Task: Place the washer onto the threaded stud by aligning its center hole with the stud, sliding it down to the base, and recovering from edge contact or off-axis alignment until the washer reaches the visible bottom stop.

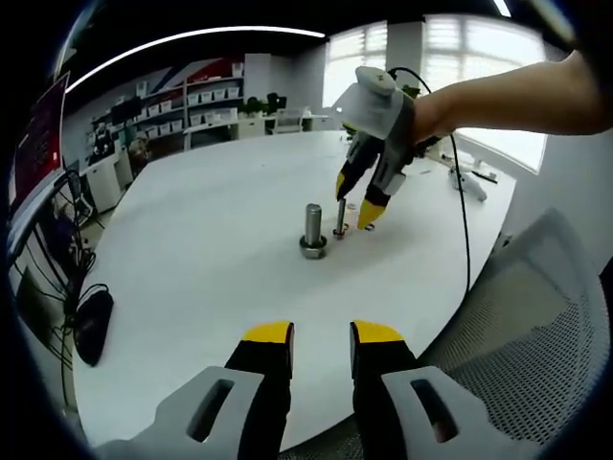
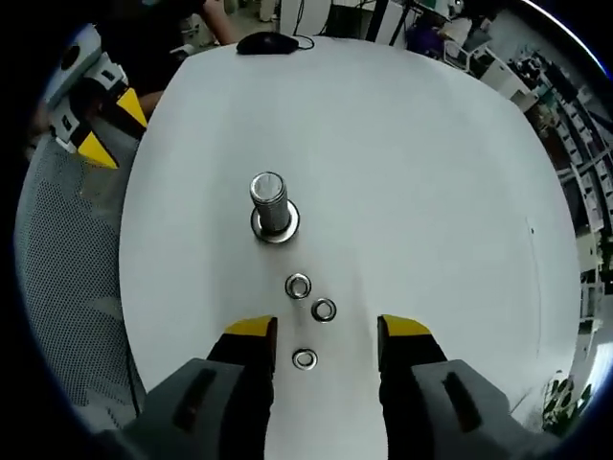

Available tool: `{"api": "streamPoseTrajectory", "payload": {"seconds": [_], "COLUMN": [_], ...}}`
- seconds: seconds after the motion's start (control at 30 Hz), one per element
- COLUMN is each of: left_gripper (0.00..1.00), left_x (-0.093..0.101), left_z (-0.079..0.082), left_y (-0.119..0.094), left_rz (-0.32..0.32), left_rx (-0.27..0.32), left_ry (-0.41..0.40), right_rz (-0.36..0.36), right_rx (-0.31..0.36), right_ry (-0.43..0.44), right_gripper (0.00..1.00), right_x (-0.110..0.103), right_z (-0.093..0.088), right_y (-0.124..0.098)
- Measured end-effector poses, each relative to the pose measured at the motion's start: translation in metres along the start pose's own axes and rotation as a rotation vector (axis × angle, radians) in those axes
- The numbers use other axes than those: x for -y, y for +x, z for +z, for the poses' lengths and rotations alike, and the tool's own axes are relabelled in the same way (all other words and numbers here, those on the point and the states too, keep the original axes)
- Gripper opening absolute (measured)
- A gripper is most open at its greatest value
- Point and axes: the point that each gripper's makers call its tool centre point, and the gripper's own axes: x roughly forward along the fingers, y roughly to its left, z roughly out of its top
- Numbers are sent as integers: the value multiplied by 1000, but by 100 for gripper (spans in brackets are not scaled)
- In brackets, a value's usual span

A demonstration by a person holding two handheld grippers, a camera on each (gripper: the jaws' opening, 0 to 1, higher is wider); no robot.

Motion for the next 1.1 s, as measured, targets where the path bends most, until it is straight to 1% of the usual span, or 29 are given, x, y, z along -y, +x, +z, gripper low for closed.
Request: {"api": "streamPoseTrajectory", "payload": {"seconds": [0.13, 0.43, 0.47, 0.53, 0.67, 0.73, 0.77, 0.8, 0.87, 0.97, 1.1], "left_gripper": [21, 21, 21, 21, 21, 21, 21, 21, 21, 21, 21], "left_x": [0, 0, 0, -1, -1, 0, 0, -1, -1, -1, -1], "left_z": [0, 0, 0, 0, 0, 0, -1, -1, -1, -1, -1], "left_y": [0, 0, 0, 0, 0, 0, 0, 0, 0, 0, 0], "left_rz": [-1, 2, 3, 3, 4, 3, 4, 4, 4, 4, 6], "left_rx": [0, -2, -1, 0, -1, -3, -4, -5, -4, -6, -5], "left_ry": [0, 0, -1, -1, -1, 0, 0, -1, -1, -1, -3], "right_rz": [6, 32, 36, 64, 85, 101, 111, 103, 114, 121, 124], "right_rx": [7, 6, 4, -13, -32, -53, -36, -42, -48, -53, -88], "right_ry": [32, 81, 86, 87, 87, 88, 95, 102, 82, 78, 55], "right_gripper": [44, 42, 40, 34, 32, 31, 30, 30, 30, 29, 26], "right_x": [-2, -10, -11, -18, -22, -24, -25, -23, -24, -23, -21], "right_z": [-9, -25, -27, -32, -38, -42, -39, -39, -39, -39, -39], "right_y": [-2, 1, 2, 5, 12, 15, 13, 13, 14, 14, 15]}}
